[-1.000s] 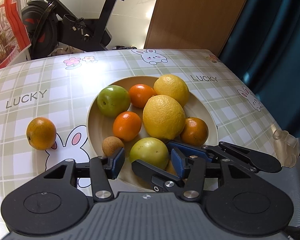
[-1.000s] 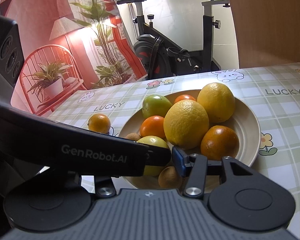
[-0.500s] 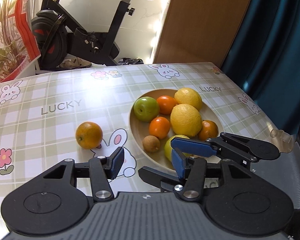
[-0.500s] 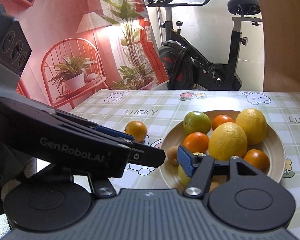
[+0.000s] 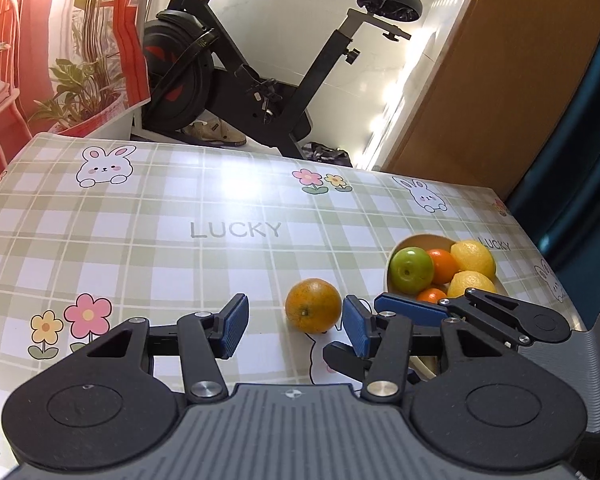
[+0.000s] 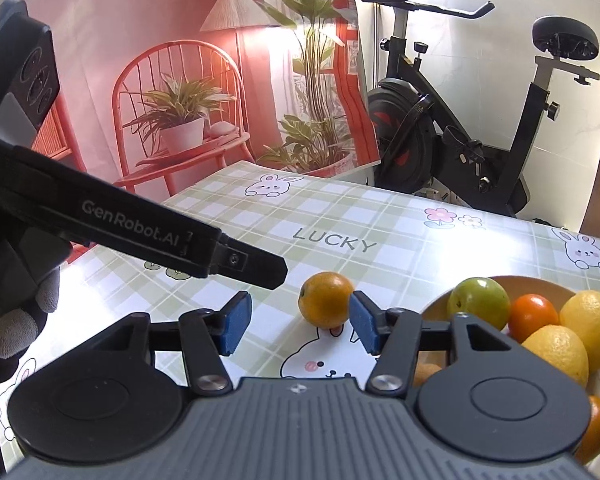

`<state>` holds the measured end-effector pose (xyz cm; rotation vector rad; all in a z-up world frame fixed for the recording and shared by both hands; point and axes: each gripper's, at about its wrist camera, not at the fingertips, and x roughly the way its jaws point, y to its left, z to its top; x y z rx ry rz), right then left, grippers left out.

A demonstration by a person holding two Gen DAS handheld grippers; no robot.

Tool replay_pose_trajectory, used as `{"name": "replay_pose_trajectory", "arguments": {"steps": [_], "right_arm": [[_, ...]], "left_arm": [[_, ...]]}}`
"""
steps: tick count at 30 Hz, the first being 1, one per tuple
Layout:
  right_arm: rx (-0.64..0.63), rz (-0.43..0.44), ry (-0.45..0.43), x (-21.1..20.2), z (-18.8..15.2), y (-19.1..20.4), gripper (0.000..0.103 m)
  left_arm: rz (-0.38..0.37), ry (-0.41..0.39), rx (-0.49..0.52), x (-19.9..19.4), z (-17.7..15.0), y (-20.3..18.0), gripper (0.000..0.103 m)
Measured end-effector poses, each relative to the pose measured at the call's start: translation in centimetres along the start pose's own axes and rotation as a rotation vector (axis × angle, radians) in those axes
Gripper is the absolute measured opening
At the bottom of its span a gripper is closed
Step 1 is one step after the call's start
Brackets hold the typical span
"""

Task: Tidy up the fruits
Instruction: 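Move the left tool to the last orange and close around it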

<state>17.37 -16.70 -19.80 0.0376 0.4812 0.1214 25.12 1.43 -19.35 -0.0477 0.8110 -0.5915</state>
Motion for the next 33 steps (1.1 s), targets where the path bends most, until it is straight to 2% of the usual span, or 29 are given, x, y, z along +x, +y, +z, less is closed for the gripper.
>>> {"name": "replay_pose_trajectory", "arguments": {"steps": [8,18,21,24,33], "right_arm": [[0.002,-0.018,0.047,3.5,0.2,-1.2,0.055],[0.036,-0.018,0.070,5.2,-0.2,-2.1,0.053],[0.042,-0.018,0.067,5.2,-0.2,-2.2,0.046],[0.053,-0.006,0.063,4.9,-0.3,-2.3,0.045],[0.071,0.010,0.036,2.2,-1.1,-1.5,0.045]], "left_arm": [[-0.038,0.035,-0.053,3.3,0.1,0.9,0.053],[-0.098,0.067,-0.096,5.3,-0.7,1.1,0.053],[-0.113,0.076,-0.095,5.4,-1.0,1.0,0.052],[-0.101,0.081,-0.081,5.4,-1.2,0.6,0.045],[-0.090,0.058,-0.036,2.5,-2.6,-1.5,0.045]]}}
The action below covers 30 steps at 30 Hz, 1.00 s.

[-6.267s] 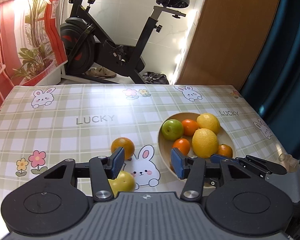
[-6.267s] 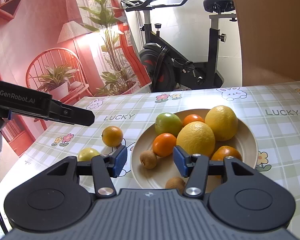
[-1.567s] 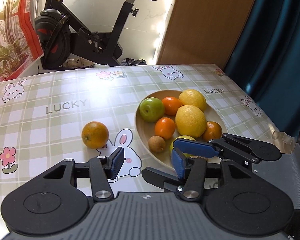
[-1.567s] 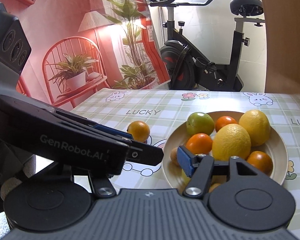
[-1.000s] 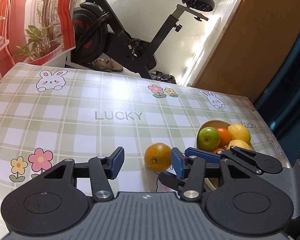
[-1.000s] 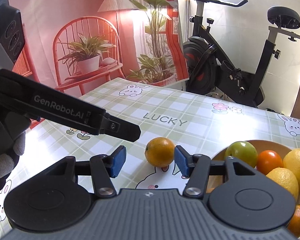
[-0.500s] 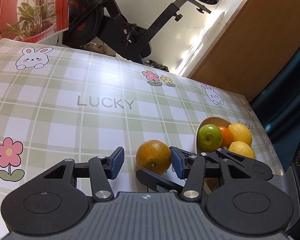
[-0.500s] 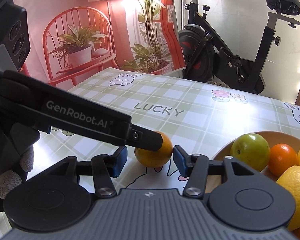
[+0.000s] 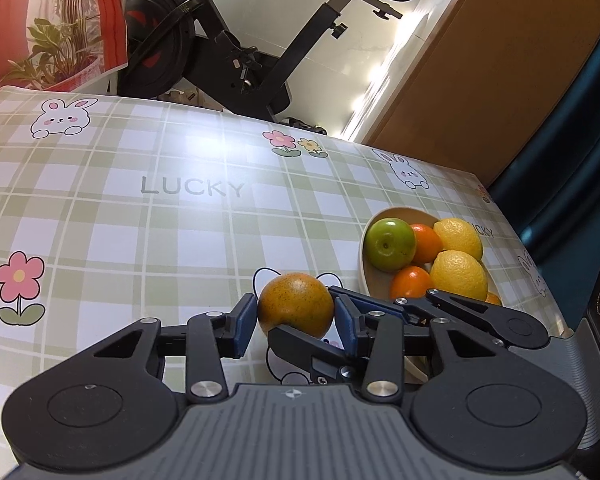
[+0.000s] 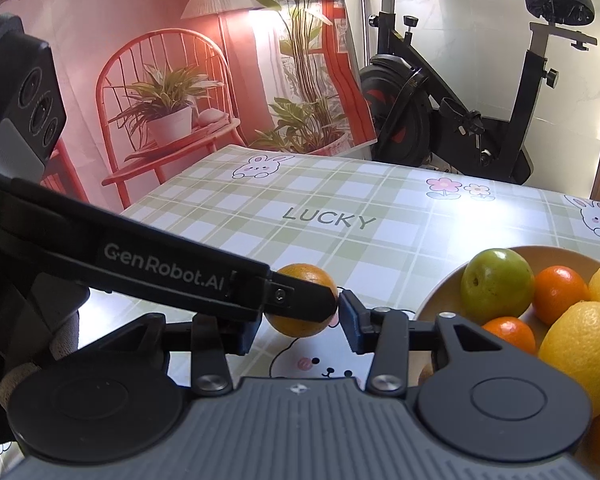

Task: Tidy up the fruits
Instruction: 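Move the left tool to the last orange and close around it, then carry the orange into the cream plate and open the left tool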

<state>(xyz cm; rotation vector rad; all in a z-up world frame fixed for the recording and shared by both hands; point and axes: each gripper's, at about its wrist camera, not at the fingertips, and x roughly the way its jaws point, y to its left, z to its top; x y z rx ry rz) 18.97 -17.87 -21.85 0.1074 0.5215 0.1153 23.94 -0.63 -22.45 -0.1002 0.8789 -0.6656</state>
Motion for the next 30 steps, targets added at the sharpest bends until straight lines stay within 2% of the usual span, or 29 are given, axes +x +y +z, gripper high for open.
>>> {"name": "replay_pose_trajectory", "arguments": {"steps": [9,16,30], "right_arm": [[0.053,-0.034,-0.060,-5.1,-1.6,0.0,0.045],[0.110,-0.084,-0.110,-9.3,-2.6,-2.0,0.045],[0.197,-0.135,-0.173,-13.8,-4.1,-5.6,0.045]], "left_arm": [[-0.025,0.004,0.090,-1.3,-0.9,-4.9,0.045],[-0.053,0.002,0.148,-1.0,-1.0,-8.9,0.045],[-0.060,0.034,0.227,1.0,-0.8,-14.2,0.045]]}}
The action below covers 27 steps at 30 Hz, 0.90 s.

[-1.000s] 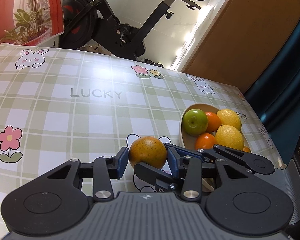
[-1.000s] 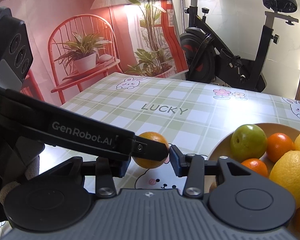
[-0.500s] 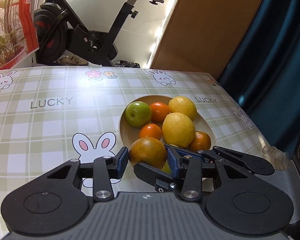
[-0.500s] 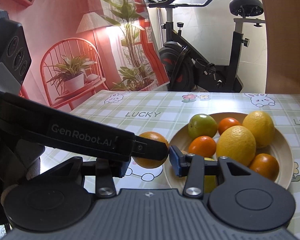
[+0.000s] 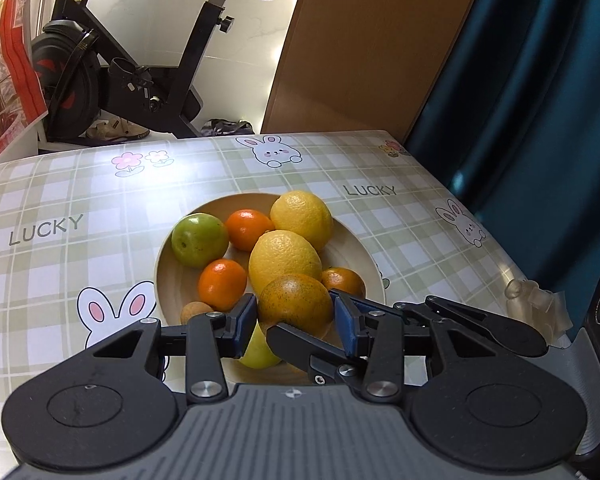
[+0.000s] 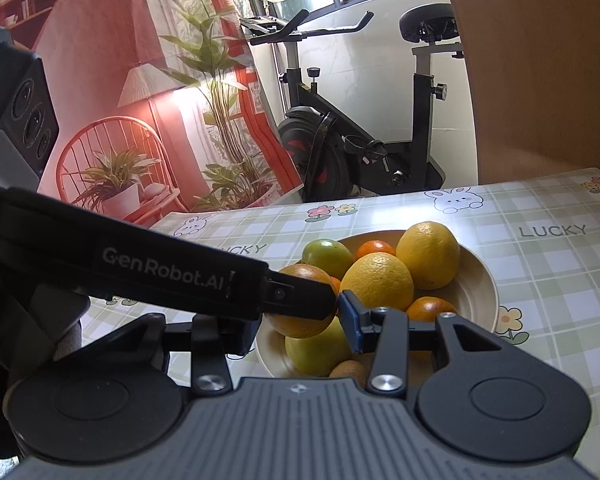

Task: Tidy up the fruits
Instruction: 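Carry the orange into the cream plate and open the left tool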

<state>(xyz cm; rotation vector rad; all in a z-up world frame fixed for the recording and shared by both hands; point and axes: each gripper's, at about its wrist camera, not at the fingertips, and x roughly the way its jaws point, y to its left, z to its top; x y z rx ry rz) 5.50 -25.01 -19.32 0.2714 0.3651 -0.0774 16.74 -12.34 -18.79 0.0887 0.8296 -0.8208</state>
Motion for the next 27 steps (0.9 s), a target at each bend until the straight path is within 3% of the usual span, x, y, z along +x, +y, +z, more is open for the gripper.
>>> {"name": "replay_pose_trajectory", "arguments": {"steps": [27], "right_arm": [[0.095,-0.039,0.021,-0.6,-1.3,-3.1,0.045]], "left_arm": [[0.032,0.078,0.050,3.4,0.2,-2.7,0.045]]}}
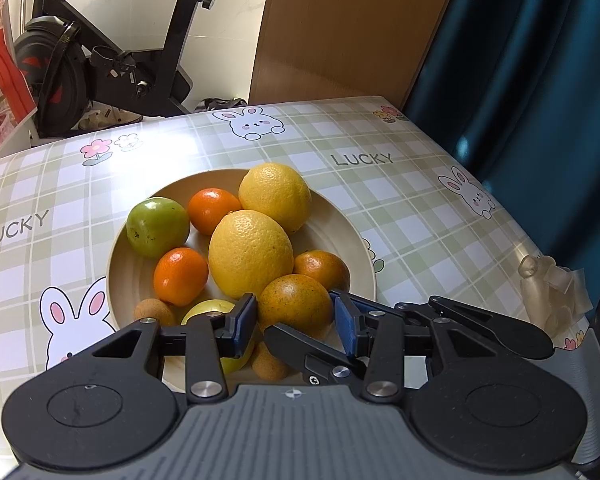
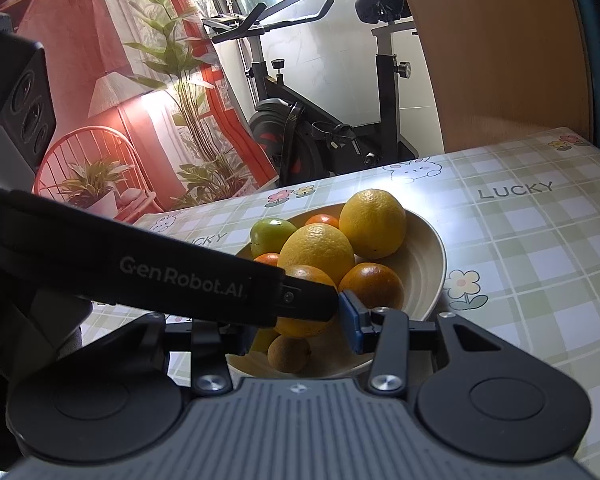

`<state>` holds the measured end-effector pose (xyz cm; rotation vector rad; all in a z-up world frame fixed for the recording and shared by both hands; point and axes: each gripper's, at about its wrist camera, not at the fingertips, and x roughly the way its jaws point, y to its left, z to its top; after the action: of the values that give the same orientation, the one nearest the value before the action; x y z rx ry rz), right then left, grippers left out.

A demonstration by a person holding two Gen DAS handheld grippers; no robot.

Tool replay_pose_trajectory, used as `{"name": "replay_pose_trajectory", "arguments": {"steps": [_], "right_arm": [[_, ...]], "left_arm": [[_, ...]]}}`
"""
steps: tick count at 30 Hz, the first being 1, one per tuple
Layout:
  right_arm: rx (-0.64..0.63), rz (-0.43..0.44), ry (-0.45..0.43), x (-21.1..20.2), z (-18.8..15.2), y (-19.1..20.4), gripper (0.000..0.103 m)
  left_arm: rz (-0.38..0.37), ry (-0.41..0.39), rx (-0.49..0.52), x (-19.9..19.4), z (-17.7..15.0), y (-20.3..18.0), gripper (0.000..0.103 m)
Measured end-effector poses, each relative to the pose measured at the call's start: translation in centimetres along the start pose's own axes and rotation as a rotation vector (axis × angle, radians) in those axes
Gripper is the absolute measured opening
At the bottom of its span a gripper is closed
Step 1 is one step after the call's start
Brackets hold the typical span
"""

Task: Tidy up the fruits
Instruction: 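Carry the orange into the cream plate and open the left tool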

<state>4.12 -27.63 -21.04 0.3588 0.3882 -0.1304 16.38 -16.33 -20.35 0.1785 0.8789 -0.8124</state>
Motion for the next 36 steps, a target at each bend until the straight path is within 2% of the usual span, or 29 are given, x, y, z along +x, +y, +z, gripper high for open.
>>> {"name": "replay_pose_trajectory", "arguments": {"steps": [5,17,21,27,33,36], "right_arm": [[0.005,0.007,0.007,0.5,0.0,-0.4,0.045],[0.041,-0.013,0.037,1.2,-0.8,-1.5,0.045],[0.040,-0.014,0.035,1.1,-0.8,-1.5,0.046],[0.026,-0.038,0.037,0.6,-0.4,-1.5,0.054],[-0.005,-0.059,0.038,-0.3,0.0,-1.1,0.066],[-0.025,-0.073,0.043,-1.1,0.2,-0.7,0.071]], "left_arm": [[0.027,0.001,0.017,0.6,-0.1,-0.5,0.045],[0.030,0.016,-0.001,1.7,-0.6,-0.6,0.046],[0.012,0.011,0.008,1.4,-0.7,-0.6,0.055],[0.000,-0.037,0.007,-1.1,-1.1,-0.5,0.066],[0.037,-0.122,-0.032,-5.0,-1.4,0.3,0.073],[0.098,-0.194,-0.073,-7.9,-1.7,1.0,0.077]]}}
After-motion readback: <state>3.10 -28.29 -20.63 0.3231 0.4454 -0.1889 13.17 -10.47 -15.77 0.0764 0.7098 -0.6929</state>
